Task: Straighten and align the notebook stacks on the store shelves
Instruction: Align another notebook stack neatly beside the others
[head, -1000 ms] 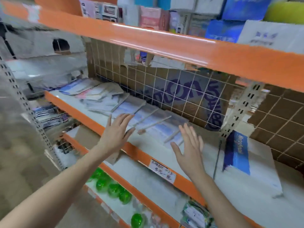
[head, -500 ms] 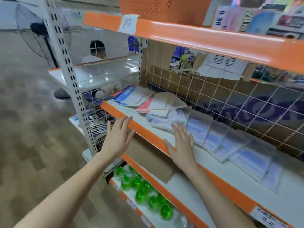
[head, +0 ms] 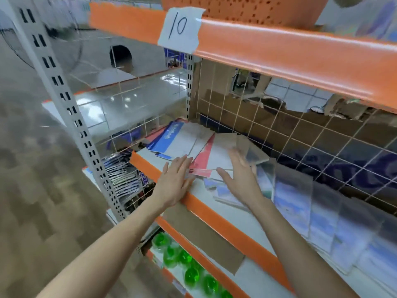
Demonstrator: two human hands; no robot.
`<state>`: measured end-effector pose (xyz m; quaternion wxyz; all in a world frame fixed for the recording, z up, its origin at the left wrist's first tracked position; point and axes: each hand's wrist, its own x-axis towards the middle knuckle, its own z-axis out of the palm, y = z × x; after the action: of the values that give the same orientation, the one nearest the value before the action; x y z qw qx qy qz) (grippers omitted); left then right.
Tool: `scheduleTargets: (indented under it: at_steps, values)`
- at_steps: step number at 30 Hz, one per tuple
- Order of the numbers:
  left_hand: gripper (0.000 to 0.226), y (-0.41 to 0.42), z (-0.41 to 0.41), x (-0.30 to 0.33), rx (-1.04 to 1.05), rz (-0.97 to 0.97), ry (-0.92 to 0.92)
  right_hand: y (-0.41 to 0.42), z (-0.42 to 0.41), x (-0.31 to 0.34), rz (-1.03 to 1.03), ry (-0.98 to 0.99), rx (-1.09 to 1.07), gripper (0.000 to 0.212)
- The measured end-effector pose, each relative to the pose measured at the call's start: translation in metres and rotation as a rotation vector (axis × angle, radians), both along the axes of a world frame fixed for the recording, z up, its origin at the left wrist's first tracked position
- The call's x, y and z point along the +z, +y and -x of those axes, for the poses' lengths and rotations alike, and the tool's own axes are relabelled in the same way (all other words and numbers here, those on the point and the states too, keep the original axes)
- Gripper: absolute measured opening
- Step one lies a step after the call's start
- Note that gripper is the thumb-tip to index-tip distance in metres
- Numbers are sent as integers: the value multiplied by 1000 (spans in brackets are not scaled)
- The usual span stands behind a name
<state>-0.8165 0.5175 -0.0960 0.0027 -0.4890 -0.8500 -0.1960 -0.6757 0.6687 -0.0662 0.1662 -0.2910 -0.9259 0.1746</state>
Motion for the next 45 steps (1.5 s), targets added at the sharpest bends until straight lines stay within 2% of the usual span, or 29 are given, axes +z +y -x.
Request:
scheduleTargets:
  at_steps: [4,7,10,15,25,30,32,37,42,45]
  values:
    - [60,26,19,1,-106,-8,-17,11,21,-3,-31,-170,16,75]
    - [59,34,24,-6,-206,8,-30,11,24,-11,-57,-319,-7,74]
    - [58,35,26,-16,-246,-15,-16,5,22,-19,-95,-319,-53,71]
    - [71,30,29,-18,-317,3,50,-22,19,-23,-126,-343,-168,74]
    - [58,7,6,-19,-498,-170,47,-73,-21,-30,-93,-281,-344,70]
    - [51,4,-15,-15,-533,-214,29,-98,-43,-36,-76,-333,-397,70]
    - [49,1,-21,-11,-582,-217,62,-105,-49,-33,-77,-323,-416,63]
    - [45,-16,-38,-7,-741,-267,222,-125,-65,-26,-100,-299,-460,68]
    - [65,-28,-60,-7,-751,-320,374,-154,-89,-34,-75,-266,-530,68]
    - [54,-33,-84,-1,-810,-367,456,-169,-112,-36,-32,-252,-587,75]
